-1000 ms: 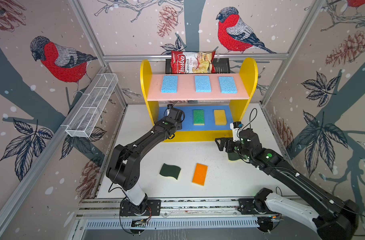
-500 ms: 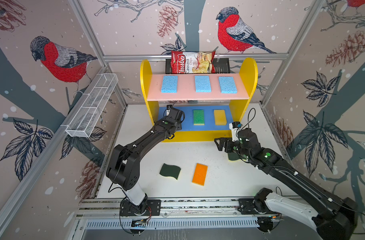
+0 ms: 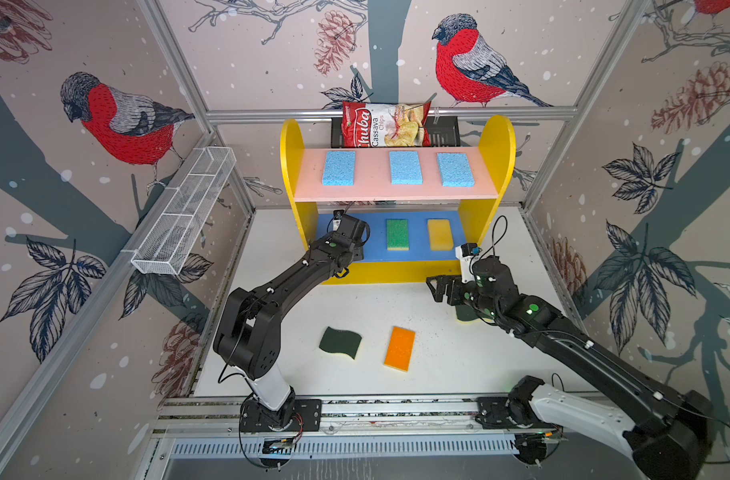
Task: Place and organize the cleaning sponges onto the shelf
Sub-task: 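Rotate and align the held yellow sponge block beside the green sponge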
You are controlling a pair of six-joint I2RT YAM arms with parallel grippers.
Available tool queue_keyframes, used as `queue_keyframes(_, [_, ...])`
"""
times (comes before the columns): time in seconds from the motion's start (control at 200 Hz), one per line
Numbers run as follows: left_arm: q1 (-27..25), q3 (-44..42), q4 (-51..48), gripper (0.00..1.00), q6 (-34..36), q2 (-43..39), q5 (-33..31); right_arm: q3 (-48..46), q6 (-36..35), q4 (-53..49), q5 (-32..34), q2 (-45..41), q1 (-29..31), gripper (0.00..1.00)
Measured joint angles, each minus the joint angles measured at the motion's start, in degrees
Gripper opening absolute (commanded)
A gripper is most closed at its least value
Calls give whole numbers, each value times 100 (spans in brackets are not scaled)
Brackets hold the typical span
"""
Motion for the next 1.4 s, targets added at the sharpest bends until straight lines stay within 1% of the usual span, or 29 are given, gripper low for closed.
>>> queue_keyframes(0.67, [33, 162, -142, 79, -109, 114, -24, 61, 2, -7, 39, 17, 111, 99])
queue_keyframes(0.906, [33, 160, -129, 83, -120, 120, -9, 79, 22, -28, 85, 11, 157, 100])
queue_keyframes(1.396, [33, 140, -136, 84, -107, 90, 0, 129, 44, -42, 168, 85, 337, 99])
